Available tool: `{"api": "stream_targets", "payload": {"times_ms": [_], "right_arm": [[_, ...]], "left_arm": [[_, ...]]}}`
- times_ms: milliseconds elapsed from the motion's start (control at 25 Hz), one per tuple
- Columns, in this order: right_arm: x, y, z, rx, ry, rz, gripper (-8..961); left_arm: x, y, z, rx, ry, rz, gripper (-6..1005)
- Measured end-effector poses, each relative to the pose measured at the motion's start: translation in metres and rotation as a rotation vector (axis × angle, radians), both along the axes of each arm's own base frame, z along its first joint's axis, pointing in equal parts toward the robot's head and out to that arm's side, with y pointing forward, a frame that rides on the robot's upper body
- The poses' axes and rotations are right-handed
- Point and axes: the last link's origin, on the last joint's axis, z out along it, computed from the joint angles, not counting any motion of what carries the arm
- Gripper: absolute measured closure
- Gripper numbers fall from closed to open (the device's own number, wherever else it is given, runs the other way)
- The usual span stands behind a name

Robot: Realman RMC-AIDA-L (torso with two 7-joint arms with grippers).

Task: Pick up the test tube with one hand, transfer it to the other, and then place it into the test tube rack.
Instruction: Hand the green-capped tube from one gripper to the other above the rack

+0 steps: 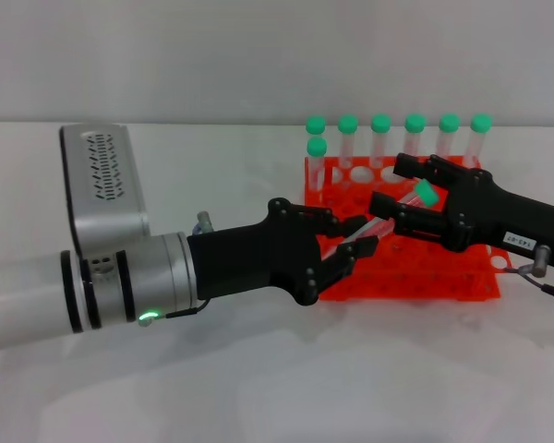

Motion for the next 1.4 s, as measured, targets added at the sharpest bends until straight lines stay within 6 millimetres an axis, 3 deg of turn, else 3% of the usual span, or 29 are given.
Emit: {"api": "stream_targets", "payload": {"times_ms": [400,1000,1400], "right_arm": [[0.008,-0.001,0.006,-0.005,0.006,-0.036,99],[-0.003,-0.002,0.009,-0.066,0.039,-0.013,99],[0.004,0.0,0.017,-0.042,0.042,-0.037,99]], "left_arm": [[-0.002,0.001,0.017,0.074,-0.01,-0.003,805],[-0.002,0.002,0.018,0.106,0.005,-0.024,805],[0.007,0.003,0.029,0.144,-0.018,-0.058,805]]}}
